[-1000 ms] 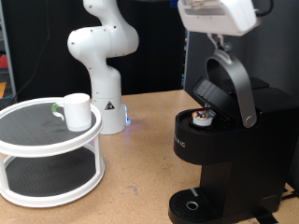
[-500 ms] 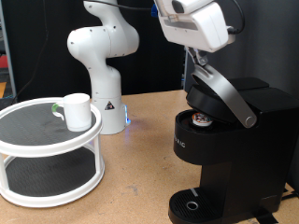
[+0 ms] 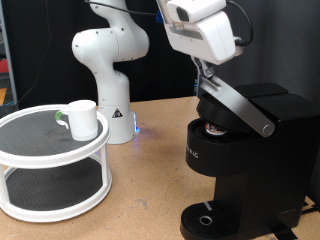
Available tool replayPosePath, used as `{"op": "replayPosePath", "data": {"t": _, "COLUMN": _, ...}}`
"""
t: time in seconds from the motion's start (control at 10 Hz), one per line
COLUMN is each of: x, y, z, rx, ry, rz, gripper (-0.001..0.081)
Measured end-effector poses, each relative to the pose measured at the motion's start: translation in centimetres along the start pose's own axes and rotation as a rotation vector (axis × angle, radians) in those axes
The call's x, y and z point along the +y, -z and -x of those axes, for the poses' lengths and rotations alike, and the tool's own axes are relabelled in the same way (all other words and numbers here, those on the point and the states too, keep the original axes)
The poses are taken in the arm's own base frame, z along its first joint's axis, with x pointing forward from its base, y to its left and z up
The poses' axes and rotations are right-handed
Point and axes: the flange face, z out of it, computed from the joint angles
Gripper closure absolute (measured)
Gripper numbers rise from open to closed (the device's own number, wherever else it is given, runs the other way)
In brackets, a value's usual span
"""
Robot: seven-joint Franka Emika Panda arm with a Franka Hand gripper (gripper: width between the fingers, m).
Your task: Make a cup of coffee with the keurig machine
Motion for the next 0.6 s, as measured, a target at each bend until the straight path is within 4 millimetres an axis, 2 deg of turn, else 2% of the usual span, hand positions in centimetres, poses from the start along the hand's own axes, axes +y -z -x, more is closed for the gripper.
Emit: {"op": "replayPosePath", "data": {"t": 0.6, "x": 2.8, "y": -3.7, "z": 3.2, "rx": -0.048, "ry": -0.036, "rz": 0.024, "gripper": 0.0801}}
